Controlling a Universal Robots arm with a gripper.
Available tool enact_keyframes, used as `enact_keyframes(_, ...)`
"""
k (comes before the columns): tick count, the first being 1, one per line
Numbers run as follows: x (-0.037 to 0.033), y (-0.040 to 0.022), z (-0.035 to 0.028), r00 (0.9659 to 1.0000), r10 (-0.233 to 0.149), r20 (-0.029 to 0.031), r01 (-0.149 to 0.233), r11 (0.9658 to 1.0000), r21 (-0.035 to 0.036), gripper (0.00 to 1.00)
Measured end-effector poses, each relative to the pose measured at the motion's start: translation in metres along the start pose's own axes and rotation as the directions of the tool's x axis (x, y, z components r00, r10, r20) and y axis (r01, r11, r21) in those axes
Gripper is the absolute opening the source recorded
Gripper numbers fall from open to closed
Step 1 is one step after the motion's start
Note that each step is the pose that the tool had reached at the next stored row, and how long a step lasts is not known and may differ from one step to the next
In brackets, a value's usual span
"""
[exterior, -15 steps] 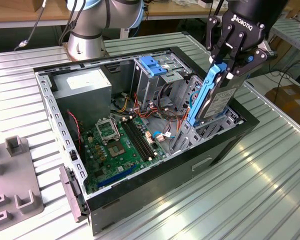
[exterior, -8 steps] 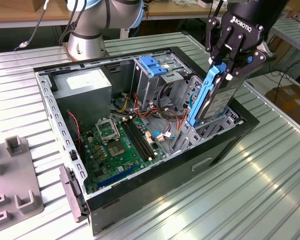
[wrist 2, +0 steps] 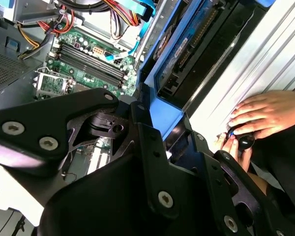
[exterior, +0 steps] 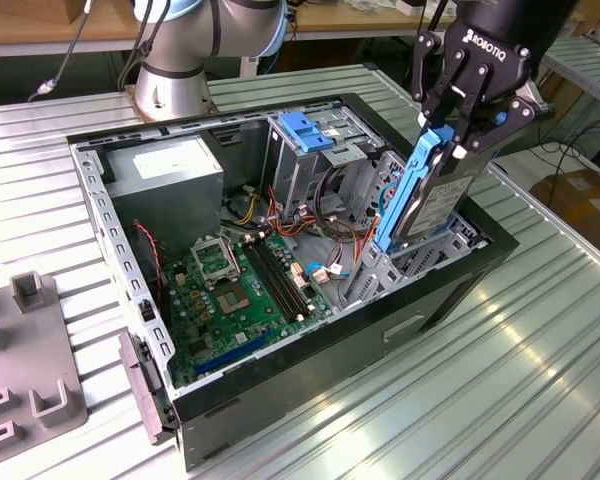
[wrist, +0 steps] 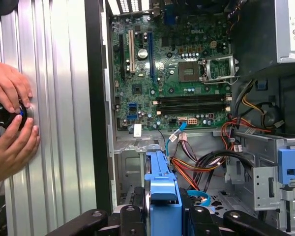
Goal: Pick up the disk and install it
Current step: 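Insert the disk into the insertion slot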
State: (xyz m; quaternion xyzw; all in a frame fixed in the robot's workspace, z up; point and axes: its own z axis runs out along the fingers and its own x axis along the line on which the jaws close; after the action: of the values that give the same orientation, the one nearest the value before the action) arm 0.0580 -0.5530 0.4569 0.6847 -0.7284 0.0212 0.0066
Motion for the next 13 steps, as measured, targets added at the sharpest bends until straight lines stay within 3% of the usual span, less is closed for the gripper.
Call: enact_keyframes(13, -0.0001, -0.0001, -0.0004, 1.0000, -0.010, 0.0001, 0.010, 1.0000, -0.0006, 0.37)
